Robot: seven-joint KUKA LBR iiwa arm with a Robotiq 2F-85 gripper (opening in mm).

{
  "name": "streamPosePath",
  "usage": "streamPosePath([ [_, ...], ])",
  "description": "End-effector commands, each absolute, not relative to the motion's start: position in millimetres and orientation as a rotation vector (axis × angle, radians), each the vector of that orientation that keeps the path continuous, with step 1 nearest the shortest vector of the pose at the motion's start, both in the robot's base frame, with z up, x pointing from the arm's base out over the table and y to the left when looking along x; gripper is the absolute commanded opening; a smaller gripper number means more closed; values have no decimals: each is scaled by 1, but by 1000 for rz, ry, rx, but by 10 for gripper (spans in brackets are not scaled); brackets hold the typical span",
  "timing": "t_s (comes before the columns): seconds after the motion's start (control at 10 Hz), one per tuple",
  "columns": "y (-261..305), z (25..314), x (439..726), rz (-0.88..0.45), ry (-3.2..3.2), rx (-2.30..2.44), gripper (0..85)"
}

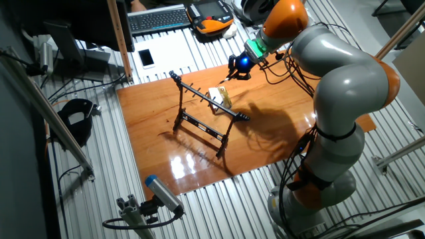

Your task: Place the brush on the pen rack

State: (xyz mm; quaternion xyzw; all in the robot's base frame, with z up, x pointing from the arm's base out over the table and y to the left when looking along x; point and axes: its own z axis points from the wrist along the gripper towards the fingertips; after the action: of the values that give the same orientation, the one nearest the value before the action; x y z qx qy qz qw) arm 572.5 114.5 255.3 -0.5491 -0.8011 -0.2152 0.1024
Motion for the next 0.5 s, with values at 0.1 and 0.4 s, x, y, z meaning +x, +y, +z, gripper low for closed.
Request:
streamPosePath([
  [0.1,114,255,573,-655,-2317,-1622,0],
  [0.4,114,256,573,-617,-2348,-1615,0],
])
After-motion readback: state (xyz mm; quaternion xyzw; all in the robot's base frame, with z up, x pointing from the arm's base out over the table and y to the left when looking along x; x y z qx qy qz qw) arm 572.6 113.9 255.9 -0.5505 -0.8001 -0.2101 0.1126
